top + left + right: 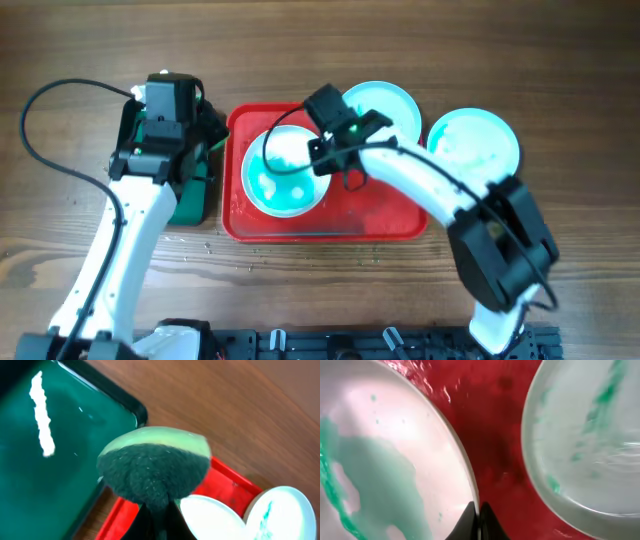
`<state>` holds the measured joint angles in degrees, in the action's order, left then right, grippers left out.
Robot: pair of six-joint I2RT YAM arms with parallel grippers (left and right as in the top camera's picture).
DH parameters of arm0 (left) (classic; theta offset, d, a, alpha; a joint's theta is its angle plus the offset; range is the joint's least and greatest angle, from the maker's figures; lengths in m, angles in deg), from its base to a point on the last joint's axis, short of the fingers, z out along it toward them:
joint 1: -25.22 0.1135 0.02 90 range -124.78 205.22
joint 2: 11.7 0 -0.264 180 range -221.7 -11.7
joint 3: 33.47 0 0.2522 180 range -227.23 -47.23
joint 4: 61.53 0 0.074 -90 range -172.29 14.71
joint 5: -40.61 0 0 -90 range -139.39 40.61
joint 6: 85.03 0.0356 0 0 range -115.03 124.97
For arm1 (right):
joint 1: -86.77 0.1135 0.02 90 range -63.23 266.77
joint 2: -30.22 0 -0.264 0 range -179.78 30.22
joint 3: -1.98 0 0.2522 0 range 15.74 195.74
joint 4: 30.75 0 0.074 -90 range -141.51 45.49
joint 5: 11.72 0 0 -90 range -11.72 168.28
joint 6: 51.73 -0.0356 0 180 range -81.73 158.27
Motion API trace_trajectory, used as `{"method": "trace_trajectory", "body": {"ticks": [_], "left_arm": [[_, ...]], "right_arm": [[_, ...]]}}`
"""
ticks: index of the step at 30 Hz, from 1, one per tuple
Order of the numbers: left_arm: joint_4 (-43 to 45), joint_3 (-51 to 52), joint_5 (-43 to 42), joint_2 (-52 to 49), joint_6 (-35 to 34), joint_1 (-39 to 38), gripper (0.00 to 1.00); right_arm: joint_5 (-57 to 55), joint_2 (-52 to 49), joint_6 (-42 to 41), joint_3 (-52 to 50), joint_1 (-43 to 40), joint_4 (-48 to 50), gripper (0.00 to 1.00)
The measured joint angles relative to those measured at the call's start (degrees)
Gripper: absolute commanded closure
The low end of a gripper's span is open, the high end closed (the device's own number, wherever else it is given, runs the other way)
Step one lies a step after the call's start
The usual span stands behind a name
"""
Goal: Clean dirty plates on tray and stack at the side
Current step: 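Move the plate with the right gripper onto the plate at the side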
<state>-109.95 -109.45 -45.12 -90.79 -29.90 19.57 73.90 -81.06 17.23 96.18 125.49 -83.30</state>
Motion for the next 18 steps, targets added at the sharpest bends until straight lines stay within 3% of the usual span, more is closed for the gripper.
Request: {"method": "trace_trajectory", "body": {"ticks": [3,9,13,18], "left_arm": [[0.1,0.0,-5.2,-4.5,0.0,2.4,0.96],[1.0,0.0,-8.8,-8.0,-0.5,2.4,0.96],[1.1,0.0,-8.9,-8.0,-0.9,2.4,0.96],[1.2,0.0,-8.9,-8.0,-1.1,2.4,0.96]], "right_arm": [[-21.6,4.8,1.7,0.3,9.0,-2.6,0.96],[-65.9,5.4,2.7,0.3,20.1,-4.0,0.96],[-76.8,5.4,3.8,0.3,22.7,-4.0,0.96],[-79.7,5.6,4.5,0.3,23.2,-4.0,0.96]]}}
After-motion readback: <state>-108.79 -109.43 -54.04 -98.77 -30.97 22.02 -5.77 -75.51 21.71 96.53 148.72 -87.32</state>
